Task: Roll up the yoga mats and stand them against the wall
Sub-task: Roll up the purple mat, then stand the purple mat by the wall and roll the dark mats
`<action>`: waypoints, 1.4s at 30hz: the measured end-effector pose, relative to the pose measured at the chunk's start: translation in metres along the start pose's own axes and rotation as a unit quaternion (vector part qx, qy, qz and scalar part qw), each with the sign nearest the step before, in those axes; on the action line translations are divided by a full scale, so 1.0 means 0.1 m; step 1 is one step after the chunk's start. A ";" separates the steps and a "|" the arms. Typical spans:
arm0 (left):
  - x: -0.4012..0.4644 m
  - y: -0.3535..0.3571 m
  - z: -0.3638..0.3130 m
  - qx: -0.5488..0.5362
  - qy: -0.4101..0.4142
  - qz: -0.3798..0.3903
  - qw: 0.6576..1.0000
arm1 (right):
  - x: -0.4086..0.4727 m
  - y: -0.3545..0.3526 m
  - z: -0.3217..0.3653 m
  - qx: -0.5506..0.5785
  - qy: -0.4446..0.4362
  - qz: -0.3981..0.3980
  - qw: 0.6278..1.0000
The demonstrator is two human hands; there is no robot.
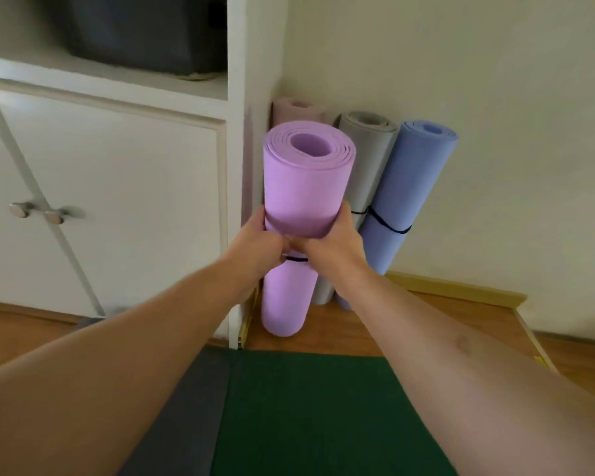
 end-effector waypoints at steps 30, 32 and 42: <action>0.80 0.25 0.38 0.087 0.006 -0.031 0.996 | 1.14 0.46 -0.66 0.015 0.067 0.032 0.997; 0.79 0.27 0.40 0.091 0.005 -0.033 0.995 | 1.14 0.39 -0.68 0.009 0.069 0.031 0.997; 0.74 0.25 0.65 0.113 0.001 -0.036 0.993 | 0.95 0.36 -0.81 -0.019 0.070 0.048 0.996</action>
Point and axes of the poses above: each hand's wrist, its own x-axis towards the middle knuckle, its own y-axis out of the palm, z = x × y, the point moved 8 cm from there along x, towards the middle knuckle, and after that the axes turned 12 degrees about -z, right-handed, at the moved point
